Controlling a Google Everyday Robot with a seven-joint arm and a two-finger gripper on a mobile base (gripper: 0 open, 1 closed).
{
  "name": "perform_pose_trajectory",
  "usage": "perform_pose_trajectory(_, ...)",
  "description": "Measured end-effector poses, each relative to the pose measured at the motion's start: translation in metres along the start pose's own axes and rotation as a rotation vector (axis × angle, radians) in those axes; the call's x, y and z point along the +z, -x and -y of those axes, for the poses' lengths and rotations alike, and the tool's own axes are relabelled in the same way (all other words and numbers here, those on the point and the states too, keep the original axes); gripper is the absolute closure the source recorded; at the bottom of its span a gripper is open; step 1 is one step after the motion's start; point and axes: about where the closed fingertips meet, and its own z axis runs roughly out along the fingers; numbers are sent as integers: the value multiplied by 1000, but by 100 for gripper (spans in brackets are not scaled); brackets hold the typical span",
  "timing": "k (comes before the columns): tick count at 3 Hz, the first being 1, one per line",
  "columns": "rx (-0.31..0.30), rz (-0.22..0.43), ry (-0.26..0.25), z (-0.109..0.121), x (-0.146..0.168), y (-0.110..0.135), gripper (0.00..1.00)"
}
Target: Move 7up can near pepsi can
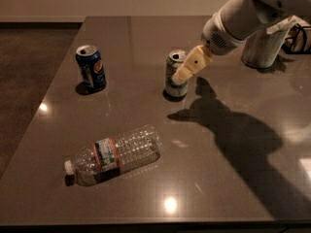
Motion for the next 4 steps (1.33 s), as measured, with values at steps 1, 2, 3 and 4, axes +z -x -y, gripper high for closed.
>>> perform_pose_trajectory(1,5,-2,30,-1,18,2,0)
perform_pose_trajectory(2,7,-3,48,-2,27,4,10)
perform_pose_trajectory(3,0,4,56,-6,28,9,33)
perform_pose_trajectory(4,-26,23,71,-15,26,21,57)
